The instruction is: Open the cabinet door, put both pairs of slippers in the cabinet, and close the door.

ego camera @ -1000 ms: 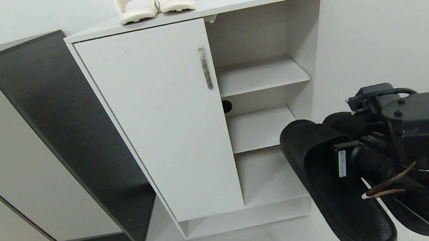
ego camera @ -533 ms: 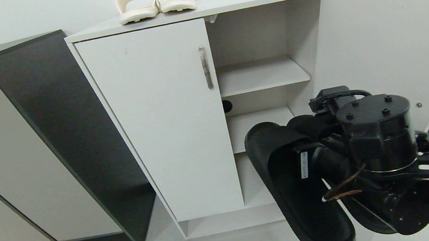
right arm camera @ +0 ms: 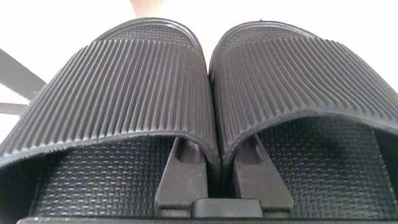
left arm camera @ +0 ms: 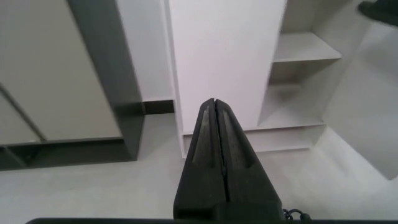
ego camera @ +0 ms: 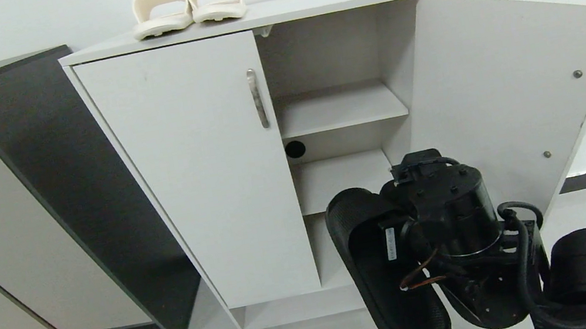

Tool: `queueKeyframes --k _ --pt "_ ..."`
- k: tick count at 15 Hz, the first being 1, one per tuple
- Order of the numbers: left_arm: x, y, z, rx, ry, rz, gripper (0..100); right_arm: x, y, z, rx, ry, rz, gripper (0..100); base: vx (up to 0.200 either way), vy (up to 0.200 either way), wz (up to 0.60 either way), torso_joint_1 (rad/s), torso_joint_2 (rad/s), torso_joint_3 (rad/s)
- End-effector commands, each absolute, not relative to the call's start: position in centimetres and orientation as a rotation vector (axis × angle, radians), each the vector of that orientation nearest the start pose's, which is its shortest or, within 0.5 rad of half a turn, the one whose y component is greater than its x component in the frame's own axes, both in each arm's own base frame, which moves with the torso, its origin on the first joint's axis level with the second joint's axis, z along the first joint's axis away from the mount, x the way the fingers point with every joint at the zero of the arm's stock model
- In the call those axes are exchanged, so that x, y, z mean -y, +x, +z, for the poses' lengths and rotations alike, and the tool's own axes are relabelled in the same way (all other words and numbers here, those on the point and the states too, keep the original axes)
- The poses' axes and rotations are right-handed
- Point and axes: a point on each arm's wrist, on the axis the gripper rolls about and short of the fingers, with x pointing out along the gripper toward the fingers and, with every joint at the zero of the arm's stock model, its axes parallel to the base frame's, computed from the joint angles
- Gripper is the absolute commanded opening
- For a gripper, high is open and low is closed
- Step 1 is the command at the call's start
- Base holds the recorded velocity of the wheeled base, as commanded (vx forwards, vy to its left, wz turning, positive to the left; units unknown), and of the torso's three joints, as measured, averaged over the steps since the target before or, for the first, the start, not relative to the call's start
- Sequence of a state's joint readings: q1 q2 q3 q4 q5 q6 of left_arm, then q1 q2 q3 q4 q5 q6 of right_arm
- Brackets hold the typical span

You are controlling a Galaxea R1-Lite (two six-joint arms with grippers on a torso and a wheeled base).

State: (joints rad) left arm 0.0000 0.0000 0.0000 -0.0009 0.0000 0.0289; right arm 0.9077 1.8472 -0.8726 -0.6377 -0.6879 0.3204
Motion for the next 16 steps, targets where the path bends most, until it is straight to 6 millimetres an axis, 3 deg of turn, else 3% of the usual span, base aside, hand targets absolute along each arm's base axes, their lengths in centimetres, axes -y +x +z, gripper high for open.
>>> queueKeyframes --k 1,9,16 --pt "0.0 -2.3 7.6 0.000 0.028 0.000 0 -25.9 21.9 14.6 -0.283 0.066 0.176 0 0.000 0.000 0.00 0.000 0.00 0.000" --pt "0.0 -2.3 7.6 0.000 0.006 0.002 0 -26.9 21.6 13.1 -0.315 0.065 0.189 0 0.000 0.000 0.00 0.000 0.00 0.000" --pt "0.0 -2.3 7.6 0.000 0.008 0.002 0 -28.9 23.1 10.8 -0.290 0.064 0.152 0 0.000 0.000 0.00 0.002 0.00 -0.170"
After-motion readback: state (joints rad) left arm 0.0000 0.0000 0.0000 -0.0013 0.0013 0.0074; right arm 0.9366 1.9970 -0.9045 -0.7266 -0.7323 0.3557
